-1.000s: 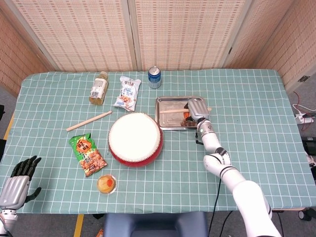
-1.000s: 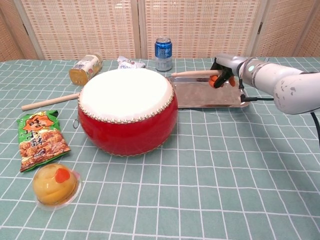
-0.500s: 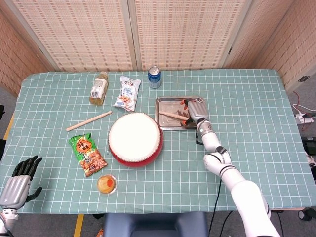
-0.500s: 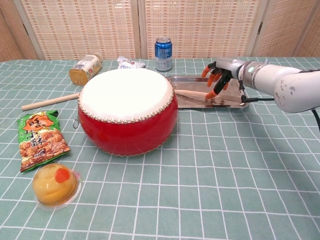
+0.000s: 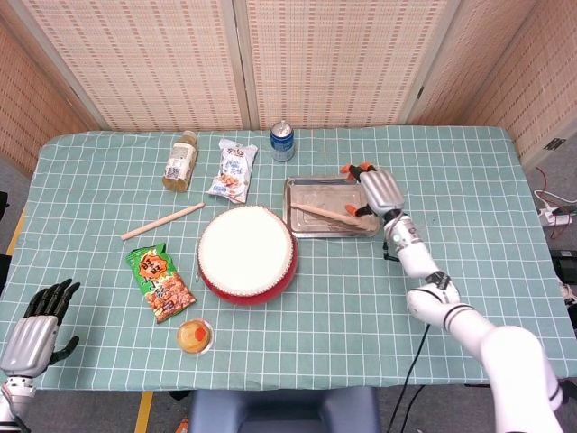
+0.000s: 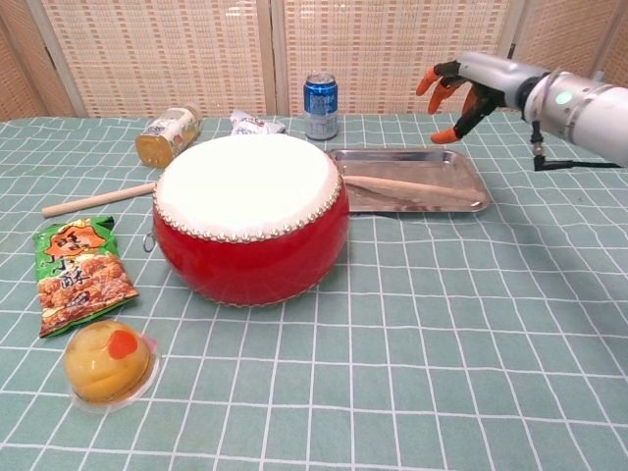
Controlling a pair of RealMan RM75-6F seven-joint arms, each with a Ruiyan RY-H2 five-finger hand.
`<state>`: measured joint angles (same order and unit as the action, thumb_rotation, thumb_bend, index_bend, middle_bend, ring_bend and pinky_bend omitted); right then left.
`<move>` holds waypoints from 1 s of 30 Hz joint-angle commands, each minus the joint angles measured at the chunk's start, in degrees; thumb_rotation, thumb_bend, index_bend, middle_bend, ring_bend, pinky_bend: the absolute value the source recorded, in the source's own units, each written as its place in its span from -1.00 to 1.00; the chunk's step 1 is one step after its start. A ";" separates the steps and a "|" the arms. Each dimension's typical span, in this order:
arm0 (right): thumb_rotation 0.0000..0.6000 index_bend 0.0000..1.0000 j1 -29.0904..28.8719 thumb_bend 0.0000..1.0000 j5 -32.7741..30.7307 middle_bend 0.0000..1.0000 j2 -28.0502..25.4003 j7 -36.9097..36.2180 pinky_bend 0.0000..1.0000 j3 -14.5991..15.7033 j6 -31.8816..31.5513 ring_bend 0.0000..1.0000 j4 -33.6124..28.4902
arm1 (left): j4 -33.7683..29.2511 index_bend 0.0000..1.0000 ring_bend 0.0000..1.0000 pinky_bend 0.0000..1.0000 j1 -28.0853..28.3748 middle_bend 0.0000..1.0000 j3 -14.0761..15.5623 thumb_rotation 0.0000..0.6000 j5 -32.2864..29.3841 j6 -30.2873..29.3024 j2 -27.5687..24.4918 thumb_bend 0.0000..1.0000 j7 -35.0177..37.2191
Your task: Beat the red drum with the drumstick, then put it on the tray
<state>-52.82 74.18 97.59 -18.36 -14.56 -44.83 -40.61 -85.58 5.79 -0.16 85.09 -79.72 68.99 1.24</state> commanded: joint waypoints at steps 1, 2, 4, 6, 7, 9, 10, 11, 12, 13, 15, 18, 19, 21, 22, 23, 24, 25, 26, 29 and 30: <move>1.00 -0.46 11.60 -0.50 0.61 -0.36 -15.43 13.56 -0.23 3.66 -12.18 -0.62 -22.70 | -0.11 -0.97 -1.00 -0.96 0.26 -1.00 -0.18 1.00 0.12 0.00 -0.16 -0.52 -0.13; 1.00 -0.46 13.62 -0.49 0.10 -0.36 -17.81 16.10 -0.23 4.11 -14.28 -0.62 -26.80 | -0.13 -0.97 -1.00 -0.96 0.35 -1.00 -0.22 1.00 0.10 0.09 -0.22 -0.52 -0.23; 1.00 -0.45 18.18 -0.49 -1.13 -0.37 -22.88 21.24 -0.23 5.21 -19.06 -0.62 -35.73 | -0.20 -0.97 -1.00 -0.96 0.63 -1.00 -0.39 1.00 -0.01 0.32 -0.35 -0.51 -0.55; 1.00 -0.45 21.85 -0.49 -1.79 -0.38 -26.10 23.89 -0.23 6.04 -23.34 -0.62 -41.90 | -0.48 -0.97 -1.00 -0.96 0.91 -1.00 -0.65 1.00 -0.03 0.37 -0.40 -0.51 -0.76; 1.00 -0.46 24.10 -0.49 -1.86 -0.38 -27.87 24.83 -0.23 6.70 -25.88 -0.62 -45.18 | -0.75 -0.97 -1.00 -0.96 1.07 -1.00 -0.78 1.00 0.06 0.32 -0.46 -0.51 -0.88; 1.00 -0.46 27.23 -0.49 -1.40 -0.38 -29.87 25.15 -0.23 7.69 -29.51 -0.62 -48.81 | -1.12 -0.97 -1.00 -0.96 1.31 -1.00 -0.93 1.00 0.30 0.22 -0.62 -0.51 -1.24; 1.00 -0.47 29.17 -0.49 -0.78 -0.38 -30.88 24.80 -0.23 8.40 -31.72 -0.62 -50.53 | -1.39 -0.97 -1.00 -0.96 1.43 -1.00 -0.99 1.00 0.47 0.11 -0.74 -0.51 -1.54; 1.00 -0.47 30.56 -0.49 -0.24 -0.39 -31.41 24.22 -0.23 8.88 -33.30 -0.62 -51.51 | -1.60 -0.97 -1.00 -0.96 1.50 -1.00 -1.05 1.00 0.54 0.03 -0.84 -0.51 -1.76; 1.00 -0.48 31.89 -0.49 0.36 -0.39 -31.79 23.49 -0.24 9.37 -34.78 -0.63 -52.28 | -1.85 -0.97 -1.00 -0.96 1.56 -1.00 -1.12 1.00 0.58 -0.07 -0.96 -0.51 -1.95; 1.00 -0.50 33.55 -0.49 1.22 -0.41 -32.24 22.36 -0.27 10.16 -36.38 -0.66 -53.16 | -2.18 -0.97 -1.00 -0.96 1.58 -1.00 -1.23 1.00 0.58 -0.26 -1.11 -0.51 -2.17; 1.00 -0.57 35.78 -0.49 2.47 -0.50 -32.94 20.48 -0.49 11.54 -37.94 -0.79 -54.35 | -2.69 -0.97 -1.00 -0.96 1.57 -1.00 -1.41 1.00 0.49 -0.58 -1.32 -0.51 -2.56; 1.00 -0.78 39.11 -0.49 4.62 -0.69 -33.82 18.22 -0.86 13.71 -40.29 -0.98 -55.65 | -3.43 -0.97 -1.00 -0.96 1.40 -1.00 -1.83 1.00 0.03 -1.30 -1.50 -0.51 -3.43; 1.00 -0.85 40.35 -0.49 5.45 -0.74 -33.96 17.70 -0.91 14.35 -41.44 -1.00 -55.89 | -3.70 -0.98 -1.00 -0.96 1.27 -1.00 -2.05 1.00 -0.21 -1.71 -1.53 -0.52 -3.75; 1.00 -0.95 41.98 -0.49 6.48 -0.82 -34.23 17.06 -0.96 15.15 -42.84 -1.00 -56.33 | -4.02 -0.98 -1.00 -0.96 1.09 -1.00 -2.37 1.00 -0.56 -2.28 -1.58 -0.52 -4.12; 1.00 -0.97 42.92 -0.49 7.12 -0.85 -34.36 16.72 -0.97 15.48 -43.78 -1.00 -56.64 | -4.22 -0.98 -1.00 -0.96 0.97 -1.00 -2.60 1.00 -0.79 -2.69 -1.62 -0.52 -4.33; 1.00 -0.99 43.55 -0.49 7.58 -0.88 -34.51 16.55 -0.99 15.75 -44.33 -1.00 -56.87 | -4.34 -0.98 -1.00 -0.96 0.85 -1.00 -2.78 1.00 -0.98 -3.03 -1.64 -0.52 -4.47; 1.00 -1.00 44.11 -0.48 8.03 -0.92 -34.68 16.45 -1.00 16.00 -44.78 -1.00 -57.10 | -4.46 -0.98 -1.00 -0.96 0.71 -1.00 -2.97 1.00 -1.19 -3.40 -1.64 -0.51 -4.59; 1.00 -1.00 44.79 -0.48 8.66 -0.95 -34.76 16.53 -1.00 16.20 -45.47 -1.00 -57.20 | -4.59 -0.98 -1.00 -0.96 0.50 -1.00 -3.22 1.00 -1.48 -3.92 -1.64 -0.51 -4.70; 1.00 -1.00 45.23 -0.48 9.08 -0.96 -34.77 16.83 -1.00 16.34 -45.87 -1.00 -57.15 | -4.68 -0.98 -1.00 -0.96 0.35 -1.00 -3.42 1.00 -1.72 -4.29 -1.62 -0.51 -4.75; 1.00 -1.00 46.23 -0.48 9.86 -0.99 -34.72 17.51 -1.00 16.49 -46.41 -1.00 -57.00 | -4.79 -0.98 -1.00 -0.96 -0.04 -1.00 -3.98 1.00 -2.62 -5.05 -1.71 -0.51 -4.86; 1.00 -1.00 46.45 -0.48 10.05 -0.99 -34.68 17.57 -1.00 16.46 -46.50 -1.00 -56.86 | -4.80 -0.98 -1.00 -0.96 -0.17 -1.00 -4.16 1.00 -2.99 -5.24 -1.75 -0.51 -4.93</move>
<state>-6.49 84.10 62.91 -0.90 1.86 -91.24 -97.54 -90.32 5.79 -4.11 82.38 -84.75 67.29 -3.60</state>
